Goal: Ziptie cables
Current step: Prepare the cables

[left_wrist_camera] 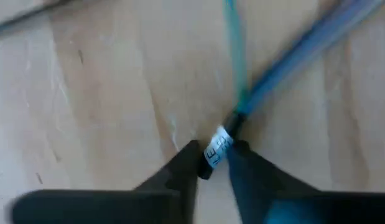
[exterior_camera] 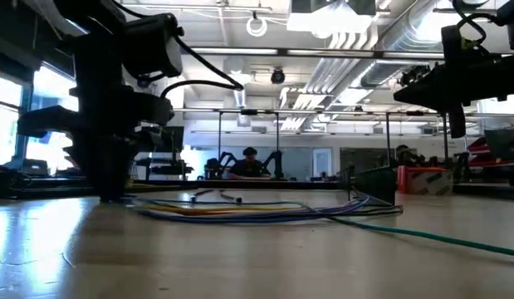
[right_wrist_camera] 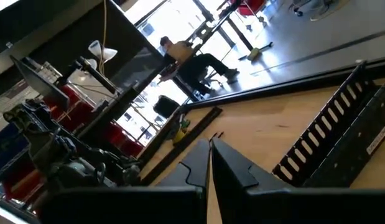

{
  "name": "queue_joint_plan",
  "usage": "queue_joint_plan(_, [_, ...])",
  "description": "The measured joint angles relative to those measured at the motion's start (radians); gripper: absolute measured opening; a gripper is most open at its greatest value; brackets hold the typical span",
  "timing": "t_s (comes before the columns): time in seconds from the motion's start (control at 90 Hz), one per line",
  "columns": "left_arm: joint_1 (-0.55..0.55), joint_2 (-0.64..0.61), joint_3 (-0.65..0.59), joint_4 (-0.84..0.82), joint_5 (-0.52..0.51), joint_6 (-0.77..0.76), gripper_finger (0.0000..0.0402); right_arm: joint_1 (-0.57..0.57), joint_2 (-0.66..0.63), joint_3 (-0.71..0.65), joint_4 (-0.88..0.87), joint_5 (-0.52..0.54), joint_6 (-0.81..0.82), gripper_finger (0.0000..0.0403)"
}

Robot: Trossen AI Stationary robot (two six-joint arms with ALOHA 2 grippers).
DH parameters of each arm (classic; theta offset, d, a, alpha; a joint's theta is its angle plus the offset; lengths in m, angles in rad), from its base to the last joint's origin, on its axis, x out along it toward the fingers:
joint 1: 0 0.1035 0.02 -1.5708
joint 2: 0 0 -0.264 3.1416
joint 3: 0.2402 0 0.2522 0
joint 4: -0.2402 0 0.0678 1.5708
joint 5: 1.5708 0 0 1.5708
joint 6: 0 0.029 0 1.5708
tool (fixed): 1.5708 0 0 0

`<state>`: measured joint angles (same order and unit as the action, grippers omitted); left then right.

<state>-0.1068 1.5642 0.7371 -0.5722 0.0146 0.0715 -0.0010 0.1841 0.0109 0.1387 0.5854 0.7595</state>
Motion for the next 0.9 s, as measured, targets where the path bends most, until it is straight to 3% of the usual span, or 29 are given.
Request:
queue_joint_plan(0.122, [-0.02, -0.054, 0.079, -0.148, 0.039, -0.053, 0.0012, 0.0, 0.0, 0.0, 0.0, -0.007, -0.007, 0.0])
queue_joint_plan(0.422, [-0.073, -0.117, 0.496, -0.343, 0.028, -0.212, 0.0003, 0.0, 0.0, 0.0, 0.007, -0.059, -0.086, 0.0])
queue_joint_plan(0.589, [-0.072, -0.064, 0.741, -0.362, 0.039, -0.292, 0.0002, 0.0, -0.001, 0.0, 0.015, -0.167, -0.132, 0.0])
queue_joint_plan(0.744, [-0.07, 0.021, 0.973, -0.439, 0.064, -0.351, 0.0001, -0.006, 0.0, 0.0, 0.145, -0.143, -0.088, 0.0])
queue_joint_plan(0.9, [-0.06, 0.133, 1.223, -0.633, 0.062, -0.406, 0.0001, 0.001, 0.023, 0.0, 0.366, -0.309, -0.182, 0.0013])
